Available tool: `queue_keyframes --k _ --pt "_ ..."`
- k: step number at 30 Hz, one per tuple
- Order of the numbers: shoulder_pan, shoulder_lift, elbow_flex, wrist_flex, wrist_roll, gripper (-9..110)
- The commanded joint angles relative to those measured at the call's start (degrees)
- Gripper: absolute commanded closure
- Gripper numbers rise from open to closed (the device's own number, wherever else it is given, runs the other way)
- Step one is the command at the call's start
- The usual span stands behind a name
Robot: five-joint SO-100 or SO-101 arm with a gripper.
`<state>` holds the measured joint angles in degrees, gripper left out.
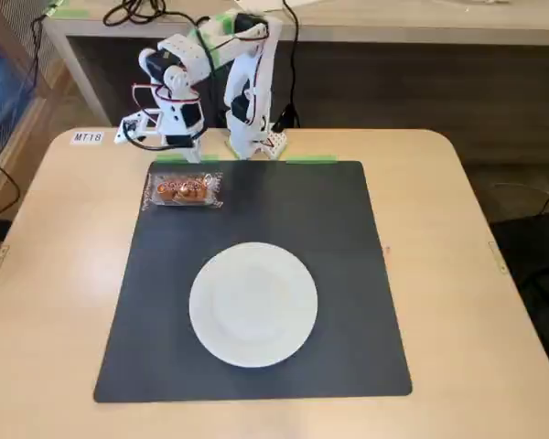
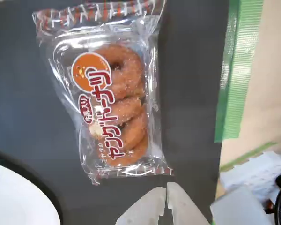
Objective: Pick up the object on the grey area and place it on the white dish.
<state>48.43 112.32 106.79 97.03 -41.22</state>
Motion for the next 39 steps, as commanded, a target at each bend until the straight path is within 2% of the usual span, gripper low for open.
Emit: queue_keyframes --k 1,11,16,23,26,29,34,39 --pt "1.8 2.1 -1.6 0.2 -1.8 101" --pt "2.7 2.7 -1.8 0.2 -3.1 101" --pt "8.0 4.5 -1.4 -0.4 -4.1 101" --pt "6.6 4.6 0.4 -0.4 -6.8 101" --pt "6.0 4.3 0.4 -0.5 -6.9 91" --pt "5.7 3.2 0.4 -0.5 -7.0 86" --pt "5.4 1.5 0.4 -0.5 -6.9 67" --pt "5.4 -1.7 0.1 -0.6 -6.6 57"
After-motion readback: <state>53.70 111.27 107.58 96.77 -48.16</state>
